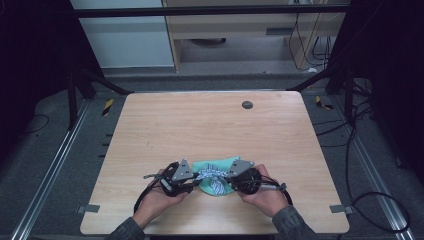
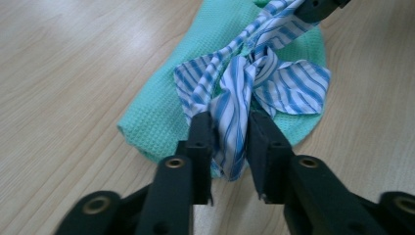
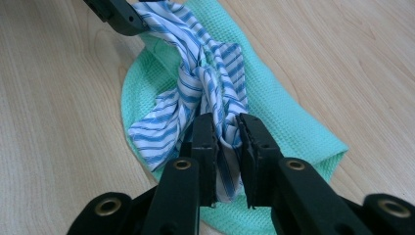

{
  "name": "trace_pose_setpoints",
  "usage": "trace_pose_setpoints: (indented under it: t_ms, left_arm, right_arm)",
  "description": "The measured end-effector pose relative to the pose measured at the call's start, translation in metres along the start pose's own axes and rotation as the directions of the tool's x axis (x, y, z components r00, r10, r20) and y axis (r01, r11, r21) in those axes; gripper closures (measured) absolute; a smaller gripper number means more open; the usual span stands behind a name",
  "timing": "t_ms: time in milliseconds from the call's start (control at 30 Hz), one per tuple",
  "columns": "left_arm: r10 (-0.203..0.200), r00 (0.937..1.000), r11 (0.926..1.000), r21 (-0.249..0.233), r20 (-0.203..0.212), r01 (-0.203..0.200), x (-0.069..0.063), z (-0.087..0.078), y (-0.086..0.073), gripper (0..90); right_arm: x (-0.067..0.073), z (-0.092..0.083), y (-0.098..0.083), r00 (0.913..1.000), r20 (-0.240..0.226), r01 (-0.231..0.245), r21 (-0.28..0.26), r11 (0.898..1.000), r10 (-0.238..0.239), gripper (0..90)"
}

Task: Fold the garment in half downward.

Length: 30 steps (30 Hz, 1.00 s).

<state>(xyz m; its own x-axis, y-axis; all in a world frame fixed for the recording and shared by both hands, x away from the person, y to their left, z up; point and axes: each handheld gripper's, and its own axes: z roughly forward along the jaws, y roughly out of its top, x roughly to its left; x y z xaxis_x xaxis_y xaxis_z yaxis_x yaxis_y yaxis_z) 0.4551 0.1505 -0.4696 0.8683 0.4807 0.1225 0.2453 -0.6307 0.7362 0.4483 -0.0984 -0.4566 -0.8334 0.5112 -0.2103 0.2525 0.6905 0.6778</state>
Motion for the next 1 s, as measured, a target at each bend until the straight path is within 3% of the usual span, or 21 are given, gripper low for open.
trace_pose_setpoints:
  t_ms: [200, 333, 433, 467, 533, 700, 1000]
  left_arm:
    - [-0.035, 0.9983, 0.9993, -0.009, -0.046, 0.035, 0.004, -0.001, -0.004, 51.2]
    - [-0.037, 0.9989, 0.9993, -0.006, -0.028, 0.036, 0.004, 0.001, -0.003, 48.1]
    - [-0.016, 0.9997, 0.9999, -0.006, -0.016, 0.016, 0.002, 0.004, -0.001, 54.1]
    - [-0.006, 0.9999, 0.9999, -0.009, -0.014, 0.006, 0.001, 0.004, 0.000, 62.4]
    - [0.008, 0.9999, 0.9999, -0.012, -0.015, -0.008, -0.002, 0.005, -0.001, 64.9]
    - [0.038, 0.9993, 0.9992, -0.009, -0.001, -0.038, -0.005, 0.005, -0.006, 81.3]
    - [0.101, 0.9947, 0.9942, 0.034, 0.016, -0.102, -0.012, 0.008, -0.018, 84.6]
  right_arm:
    - [0.000, -0.001, 0.001, 1.0000, -0.004, 0.008, 0.002, 1.000, -0.008, 79.9]
    - [0.001, -0.001, 0.001, 0.9999, -0.006, 0.012, -0.001, 1.000, -0.012, 80.0]
    - [0.002, -0.002, 0.001, 0.9998, -0.011, 0.014, -0.001, 1.000, -0.014, 79.5]
    - [0.003, -0.002, 0.000, 0.9999, -0.009, 0.012, 0.001, 1.000, -0.012, 78.7]
    - [0.003, -0.002, -0.001, 0.9999, -0.012, 0.011, 0.000, 1.000, -0.011, 78.5]
    - [0.007, -0.002, -0.009, 0.9997, -0.021, 0.010, 0.005, 1.000, -0.010, 82.1]
    - [0.018, 0.001, -0.021, 0.9979, -0.052, 0.039, 0.014, 0.999, -0.038, 85.9]
